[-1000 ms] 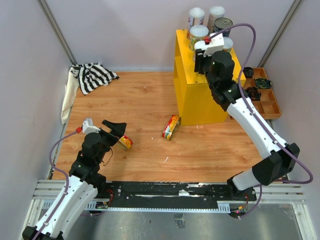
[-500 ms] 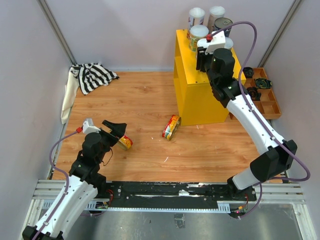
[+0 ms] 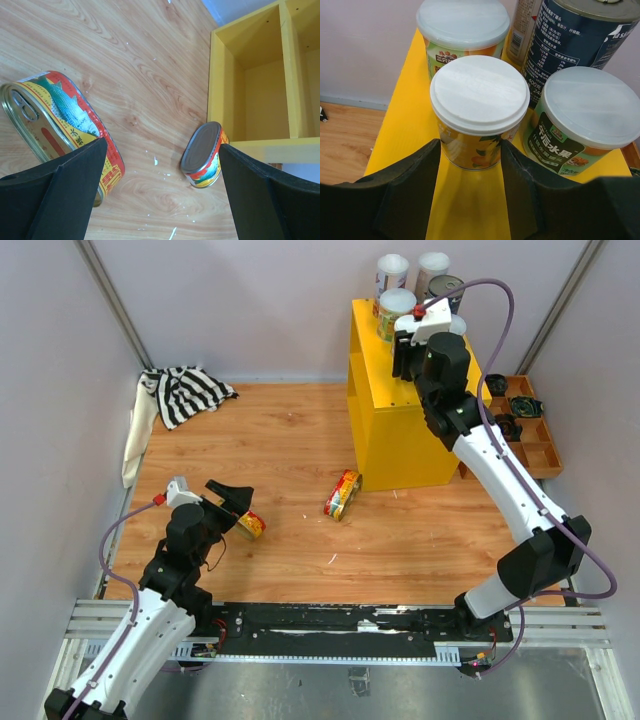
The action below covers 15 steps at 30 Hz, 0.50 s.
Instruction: Place and organize the canned foods onto the counter
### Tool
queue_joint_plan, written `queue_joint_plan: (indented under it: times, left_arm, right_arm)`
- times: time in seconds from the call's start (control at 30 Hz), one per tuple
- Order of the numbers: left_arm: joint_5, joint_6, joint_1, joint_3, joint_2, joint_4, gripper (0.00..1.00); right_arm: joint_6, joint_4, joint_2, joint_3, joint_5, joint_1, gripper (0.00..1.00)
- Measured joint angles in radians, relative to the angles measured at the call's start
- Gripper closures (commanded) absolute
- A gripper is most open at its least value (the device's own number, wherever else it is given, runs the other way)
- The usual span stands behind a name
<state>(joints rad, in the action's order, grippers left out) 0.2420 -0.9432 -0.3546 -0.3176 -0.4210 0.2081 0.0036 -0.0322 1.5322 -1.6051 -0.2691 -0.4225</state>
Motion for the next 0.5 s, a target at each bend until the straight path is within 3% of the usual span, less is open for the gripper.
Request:
queue_joint_plan:
  times: [0.5]
  left_arm:
    - [0.0, 0.003, 0.0, 0.0, -0.014, -0.002, 0.02]
  right_arm:
    - [0.008, -0.017, -0.002, -0.005, 0.043, 0.003, 0.35]
